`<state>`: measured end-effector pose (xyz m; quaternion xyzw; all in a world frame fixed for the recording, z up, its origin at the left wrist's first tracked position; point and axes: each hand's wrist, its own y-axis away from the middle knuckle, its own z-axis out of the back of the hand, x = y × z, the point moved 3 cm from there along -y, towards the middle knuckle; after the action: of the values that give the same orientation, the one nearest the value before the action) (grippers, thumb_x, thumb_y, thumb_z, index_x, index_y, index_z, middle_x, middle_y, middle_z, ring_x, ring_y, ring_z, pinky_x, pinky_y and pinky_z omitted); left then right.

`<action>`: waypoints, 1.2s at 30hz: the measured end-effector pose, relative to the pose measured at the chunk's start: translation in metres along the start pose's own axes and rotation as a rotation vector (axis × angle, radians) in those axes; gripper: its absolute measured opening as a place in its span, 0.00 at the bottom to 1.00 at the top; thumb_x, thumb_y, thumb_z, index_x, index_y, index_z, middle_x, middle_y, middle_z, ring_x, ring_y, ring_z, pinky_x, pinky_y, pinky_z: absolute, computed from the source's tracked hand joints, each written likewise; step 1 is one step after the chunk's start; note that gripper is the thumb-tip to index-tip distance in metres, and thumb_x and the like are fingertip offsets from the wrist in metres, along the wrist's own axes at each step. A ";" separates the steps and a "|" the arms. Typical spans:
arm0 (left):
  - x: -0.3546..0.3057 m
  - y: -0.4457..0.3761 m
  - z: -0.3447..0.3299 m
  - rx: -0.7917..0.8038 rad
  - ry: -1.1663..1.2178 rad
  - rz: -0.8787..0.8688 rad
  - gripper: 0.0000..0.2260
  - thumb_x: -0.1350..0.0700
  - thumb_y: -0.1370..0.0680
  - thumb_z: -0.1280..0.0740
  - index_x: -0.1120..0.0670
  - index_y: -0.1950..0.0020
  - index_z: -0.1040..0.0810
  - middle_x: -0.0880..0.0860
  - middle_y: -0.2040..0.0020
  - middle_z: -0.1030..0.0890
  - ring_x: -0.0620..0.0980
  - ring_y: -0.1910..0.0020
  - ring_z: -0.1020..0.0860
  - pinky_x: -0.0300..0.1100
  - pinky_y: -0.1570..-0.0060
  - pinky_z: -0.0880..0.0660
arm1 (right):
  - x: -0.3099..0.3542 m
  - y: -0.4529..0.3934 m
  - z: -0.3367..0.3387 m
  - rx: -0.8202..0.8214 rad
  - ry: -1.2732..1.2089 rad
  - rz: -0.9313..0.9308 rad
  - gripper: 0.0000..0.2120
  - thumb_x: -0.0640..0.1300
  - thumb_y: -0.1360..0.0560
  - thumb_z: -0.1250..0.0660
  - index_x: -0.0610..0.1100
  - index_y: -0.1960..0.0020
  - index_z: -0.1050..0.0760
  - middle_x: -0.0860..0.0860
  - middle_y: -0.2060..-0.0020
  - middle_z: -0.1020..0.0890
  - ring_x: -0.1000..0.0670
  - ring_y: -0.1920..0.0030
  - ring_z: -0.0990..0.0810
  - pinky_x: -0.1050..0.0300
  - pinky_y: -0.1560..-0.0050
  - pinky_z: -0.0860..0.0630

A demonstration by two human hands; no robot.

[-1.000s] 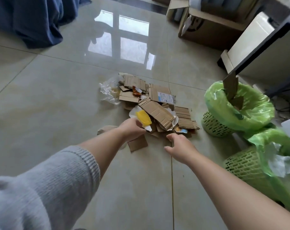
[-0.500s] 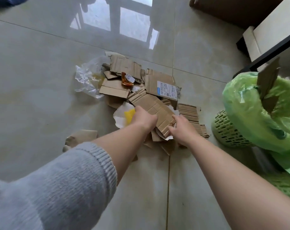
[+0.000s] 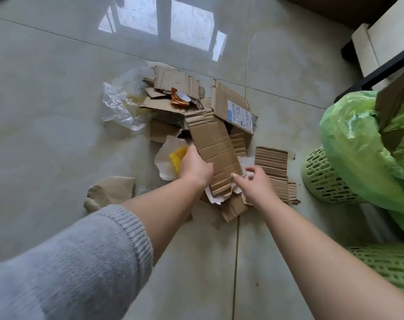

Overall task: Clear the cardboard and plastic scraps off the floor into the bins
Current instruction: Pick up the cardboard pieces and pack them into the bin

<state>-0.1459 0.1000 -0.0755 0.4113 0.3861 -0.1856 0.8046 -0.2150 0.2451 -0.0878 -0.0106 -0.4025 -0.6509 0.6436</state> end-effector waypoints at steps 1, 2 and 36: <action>0.002 0.000 0.002 0.034 0.006 -0.009 0.17 0.61 0.25 0.32 0.55 0.37 0.30 0.54 0.42 0.21 0.54 0.43 0.23 0.43 0.44 0.27 | 0.000 -0.001 0.000 -0.021 0.002 0.004 0.29 0.54 0.29 0.31 0.46 0.31 0.35 0.42 0.33 0.29 0.42 0.35 0.28 0.47 0.35 0.30; 0.003 0.000 0.005 0.070 0.006 -0.013 0.17 0.61 0.25 0.33 0.54 0.38 0.29 0.53 0.44 0.21 0.53 0.46 0.23 0.43 0.47 0.26 | 0.001 0.000 -0.001 -0.027 0.012 0.004 0.31 0.54 0.28 0.31 0.45 0.30 0.36 0.42 0.31 0.31 0.42 0.33 0.30 0.47 0.34 0.31; 0.010 -0.014 0.064 0.192 0.297 -0.009 0.14 0.65 0.28 0.29 0.52 0.48 0.27 0.56 0.50 0.19 0.54 0.54 0.18 0.50 0.55 0.20 | -0.065 -0.032 0.040 -0.338 -0.348 -0.406 0.35 0.59 0.34 0.28 0.36 0.37 0.29 0.40 0.41 0.22 0.40 0.42 0.22 0.52 0.43 0.28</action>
<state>-0.1180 0.0402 -0.0668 0.5074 0.4830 -0.1625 0.6948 -0.2512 0.3154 -0.1117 -0.1482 -0.3867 -0.8120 0.4112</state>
